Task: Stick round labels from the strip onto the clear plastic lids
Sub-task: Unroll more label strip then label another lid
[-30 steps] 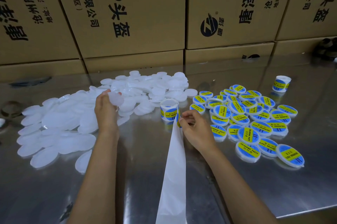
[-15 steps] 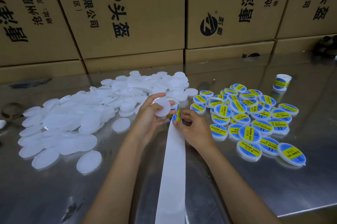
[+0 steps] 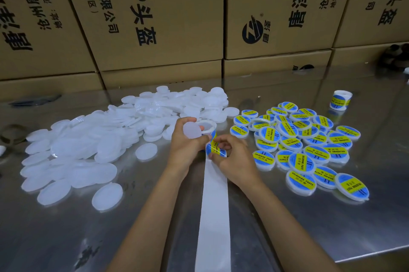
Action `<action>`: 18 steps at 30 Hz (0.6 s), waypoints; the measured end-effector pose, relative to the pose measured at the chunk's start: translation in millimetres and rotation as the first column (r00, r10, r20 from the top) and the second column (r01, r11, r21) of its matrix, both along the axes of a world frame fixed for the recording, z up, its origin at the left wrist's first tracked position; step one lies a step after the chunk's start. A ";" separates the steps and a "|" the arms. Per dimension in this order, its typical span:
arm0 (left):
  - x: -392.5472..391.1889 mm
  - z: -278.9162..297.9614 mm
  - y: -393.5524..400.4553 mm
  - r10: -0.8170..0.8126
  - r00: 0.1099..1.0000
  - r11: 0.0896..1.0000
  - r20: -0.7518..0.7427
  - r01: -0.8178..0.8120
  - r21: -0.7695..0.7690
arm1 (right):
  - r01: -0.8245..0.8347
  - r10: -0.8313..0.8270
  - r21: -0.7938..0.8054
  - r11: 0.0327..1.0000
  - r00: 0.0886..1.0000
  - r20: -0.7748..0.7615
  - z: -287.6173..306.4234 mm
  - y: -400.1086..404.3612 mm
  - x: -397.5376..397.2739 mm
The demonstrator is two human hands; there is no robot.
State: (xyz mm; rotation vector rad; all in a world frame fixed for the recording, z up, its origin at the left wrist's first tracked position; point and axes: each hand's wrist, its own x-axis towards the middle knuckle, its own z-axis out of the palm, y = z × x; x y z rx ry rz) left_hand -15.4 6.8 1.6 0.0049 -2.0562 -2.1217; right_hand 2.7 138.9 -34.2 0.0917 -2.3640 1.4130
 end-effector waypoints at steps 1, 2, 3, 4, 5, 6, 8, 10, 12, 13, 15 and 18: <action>-0.2 -1.4 1.1 0.020 1.000 0.999 -0.022 -0.021 -0.041 | -0.015 0.015 0.001 1.000 1.000 -0.010 0.5 -0.9 1.2; -0.6 -2.5 2.2 0.033 0.999 0.997 -0.035 -0.035 -0.064 | -0.031 0.031 -0.002 1.000 0.999 -0.015 1.2 -1.8 1.9; -1.0 -3.0 2.8 0.038 0.999 0.996 -0.037 -0.040 -0.076 | -0.043 0.043 -0.009 0.999 0.999 -0.018 1.9 -2.6 2.3; -1.5 -3.5 2.9 0.036 0.999 0.996 -0.034 -0.038 -0.081 | -0.048 0.047 -0.018 0.999 0.999 -0.022 2.4 -3.0 2.2; -2.3 -3.7 2.8 0.032 0.999 0.996 -0.032 -0.035 -0.088 | -0.043 0.042 -0.030 0.999 0.999 -0.029 3.0 -3.0 2.2; -2.8 -3.8 2.0 0.031 0.999 0.995 -0.030 -0.034 -0.094 | -0.032 0.030 -0.043 0.999 0.999 -0.034 3.7 -2.7 2.2; -3.3 -3.2 -0.4 0.036 0.999 0.997 -0.019 -0.037 -0.069 | -0.010 0.009 -0.057 0.998 1.000 -0.023 3.9 -1.2 2.2; -3.5 -2.9 -2.3 0.014 1.000 1.000 0.015 -0.014 0.008 | 0.009 -0.009 -0.021 1.000 1.000 0.005 3.1 -0.9 2.9; -3.9 -2.7 -2.7 -0.017 0.999 0.998 0.043 0.014 0.069 | 0.029 -0.029 0.010 1.000 0.999 0.015 2.7 -1.3 3.2; -4.2 -2.5 -3.0 -0.017 0.999 0.998 0.048 0.014 0.066 | 0.036 -0.036 0.014 0.999 0.999 0.016 2.6 -1.4 2.9; -4.6 -2.2 -3.8 -0.008 0.999 0.999 0.039 0.007 0.042 | 0.043 -0.043 0.006 0.999 0.999 0.027 2.6 -1.8 2.6; -4.5 -1.6 -3.5 -0.011 1.000 1.000 0.028 0.010 0.027 | 0.053 -0.053 0.011 0.999 0.997 0.054 3.3 -2.3 2.9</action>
